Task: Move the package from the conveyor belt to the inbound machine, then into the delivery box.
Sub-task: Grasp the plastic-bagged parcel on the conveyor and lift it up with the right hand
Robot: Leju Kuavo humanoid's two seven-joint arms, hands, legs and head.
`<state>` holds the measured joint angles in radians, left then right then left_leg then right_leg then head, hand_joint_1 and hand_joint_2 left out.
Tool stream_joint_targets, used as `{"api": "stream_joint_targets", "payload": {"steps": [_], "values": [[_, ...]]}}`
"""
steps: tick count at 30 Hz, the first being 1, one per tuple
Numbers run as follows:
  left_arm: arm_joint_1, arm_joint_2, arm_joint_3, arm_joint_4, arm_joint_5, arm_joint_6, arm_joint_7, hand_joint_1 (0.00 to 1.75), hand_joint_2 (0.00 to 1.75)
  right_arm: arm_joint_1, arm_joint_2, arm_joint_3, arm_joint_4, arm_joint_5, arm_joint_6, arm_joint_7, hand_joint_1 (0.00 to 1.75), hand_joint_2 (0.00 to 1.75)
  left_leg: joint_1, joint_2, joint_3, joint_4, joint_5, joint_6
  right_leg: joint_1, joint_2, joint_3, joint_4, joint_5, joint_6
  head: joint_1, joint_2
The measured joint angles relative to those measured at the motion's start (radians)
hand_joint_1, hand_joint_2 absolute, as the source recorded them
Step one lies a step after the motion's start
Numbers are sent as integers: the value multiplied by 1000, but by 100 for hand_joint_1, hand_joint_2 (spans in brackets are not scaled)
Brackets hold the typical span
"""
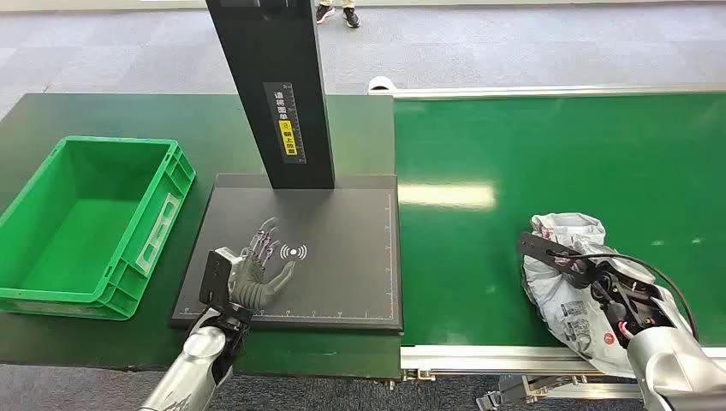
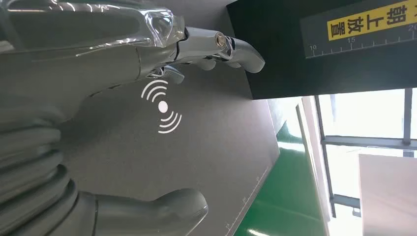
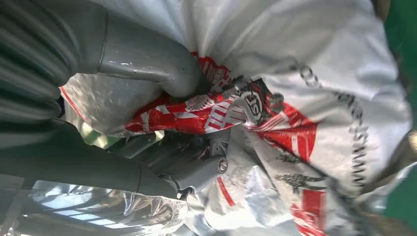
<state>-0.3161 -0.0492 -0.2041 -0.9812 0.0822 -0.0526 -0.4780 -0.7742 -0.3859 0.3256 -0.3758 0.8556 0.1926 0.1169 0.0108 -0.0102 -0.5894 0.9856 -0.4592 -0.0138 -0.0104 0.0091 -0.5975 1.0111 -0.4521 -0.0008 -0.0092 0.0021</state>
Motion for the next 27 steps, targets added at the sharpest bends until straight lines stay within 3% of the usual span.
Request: {"api": "stream_joint_targets", "payload": {"steps": [11,15,17,21,27], "values": [[0,6,0,0,0,0,0,0,175,0,10,-2,0,0,-11,-10,175,175,0,0,0,0,0,0,0,0,0,0,0,0,0,0],[0,7,0,-1,2,2,0,0,175,1,20,-11,-8,-15,-83,-49,175,175,0,0,0,0,0,0,0,0,0,0,0,0,0,0],[2,9,1,-8,4,14,-3,0,175,1,30,-31,-24,-54,-174,-107,175,175,0,0,-1,0,0,0,0,0,0,0,0,0,0,0],[5,11,7,-37,2,95,-29,0,175,10,59,-111,-99,-188,-361,-301,175,175,0,0,0,0,0,0,0,0,0,0,0,0,0,0],[4,11,14,-64,2,230,-93,0,175,61,93,-209,-280,-288,-522,-487,175,175,0,-1,-1,0,0,0,0,-1,0,0,0,0,0,0]]}}
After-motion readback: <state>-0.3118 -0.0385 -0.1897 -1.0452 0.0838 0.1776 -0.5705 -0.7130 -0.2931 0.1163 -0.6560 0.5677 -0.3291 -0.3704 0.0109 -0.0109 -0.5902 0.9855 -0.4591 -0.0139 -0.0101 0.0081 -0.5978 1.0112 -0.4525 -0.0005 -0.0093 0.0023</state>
